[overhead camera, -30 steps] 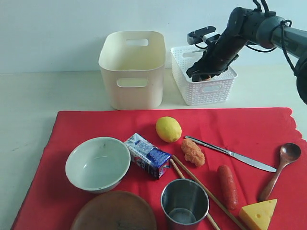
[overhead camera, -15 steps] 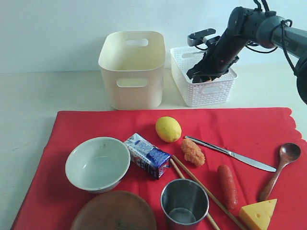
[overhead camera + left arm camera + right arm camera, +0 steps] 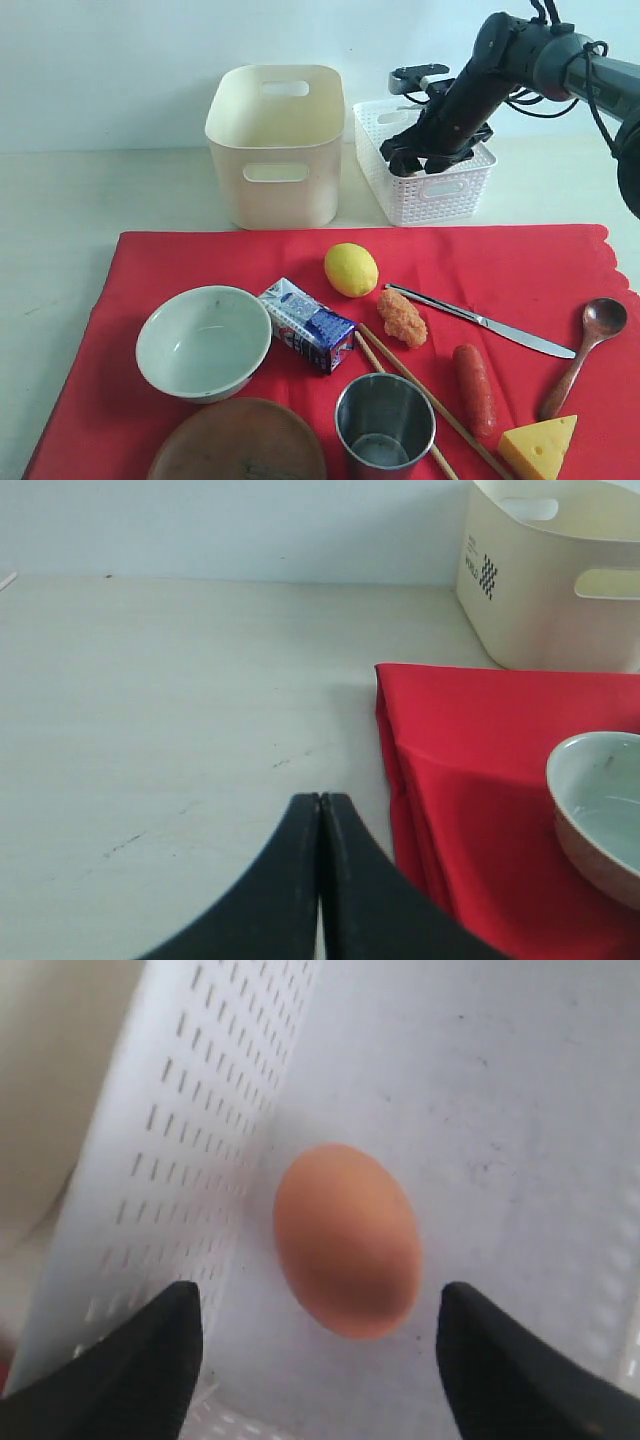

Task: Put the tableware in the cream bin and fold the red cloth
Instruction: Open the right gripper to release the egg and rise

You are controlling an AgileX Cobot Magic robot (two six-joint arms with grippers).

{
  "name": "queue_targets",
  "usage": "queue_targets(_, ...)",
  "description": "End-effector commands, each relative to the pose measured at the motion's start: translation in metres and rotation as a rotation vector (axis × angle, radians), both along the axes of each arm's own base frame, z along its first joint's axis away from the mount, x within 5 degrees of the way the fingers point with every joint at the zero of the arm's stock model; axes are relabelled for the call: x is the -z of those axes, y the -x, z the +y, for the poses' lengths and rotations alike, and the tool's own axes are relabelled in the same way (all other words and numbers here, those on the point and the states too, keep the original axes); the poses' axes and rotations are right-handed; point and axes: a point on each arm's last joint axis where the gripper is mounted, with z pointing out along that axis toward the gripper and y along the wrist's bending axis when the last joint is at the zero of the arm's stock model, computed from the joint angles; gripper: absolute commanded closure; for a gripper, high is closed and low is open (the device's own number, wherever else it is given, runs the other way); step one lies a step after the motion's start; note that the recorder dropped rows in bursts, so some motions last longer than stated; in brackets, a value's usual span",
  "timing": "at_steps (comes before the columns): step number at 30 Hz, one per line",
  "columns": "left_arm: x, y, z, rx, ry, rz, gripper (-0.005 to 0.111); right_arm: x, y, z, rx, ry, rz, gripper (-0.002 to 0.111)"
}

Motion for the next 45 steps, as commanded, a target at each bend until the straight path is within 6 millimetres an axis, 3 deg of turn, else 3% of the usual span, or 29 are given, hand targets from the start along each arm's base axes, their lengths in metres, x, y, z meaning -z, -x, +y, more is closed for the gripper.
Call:
queue_targets(1, 0.000, 0.000, 0.000, -0.004, 0.000, -0.016, 0.107, -0.005, -0.002, 0.001, 0.056, -0.057, -0.004, 0.043)
queue_targets(8, 0.000, 0.000, 0.000, -0.004, 0.000, -0.016, 0.107, -0.010, -0.003, 0.013, 0.097, -0.220, 0.015, 0.043)
queue_targets(15, 0.000, 0.000, 0.000, -0.004, 0.000, -0.016, 0.107, -0.013, -0.005, 0.011, 0.164, -0.224, 0.005, 0.043)
queue_targets(17, 0.000, 0.000, 0.000, -0.004, 0.000, -0.016, 0.107, -0.020, -0.006, 0.007, 0.176, -0.184, -0.017, 0.043)
queue_targets(22, 0.000, 0.000, 0.000, -0.004, 0.000, -0.016, 0.107, -0.059, 0.000, 0.002, 0.155, -0.144, -0.073, 0.043)
queue_targets(28, 0.000, 0.000, 0.000, -0.004, 0.000, -0.016, 0.107, -0.116, 0.019, -0.004, 0.093, -0.082, -0.124, 0.047)
queue_targets(32, 0.000, 0.000, 0.000, -0.004, 0.000, -0.016, 0.107, -0.140, 0.033, -0.007, 0.062, -0.055, -0.105, 0.050)
queue_targets(38, 0.000, 0.000, 0.000, -0.004, 0.000, -0.016, 0.107, -0.160, 0.043, -0.008, 0.047, -0.054, -0.120, 0.050)
queue_targets(45, 0.000, 0.000, 0.000, -0.004, 0.000, -0.016, 0.107, -0.149, 0.061, -0.010, 0.014, -0.036, -0.041, 0.050)
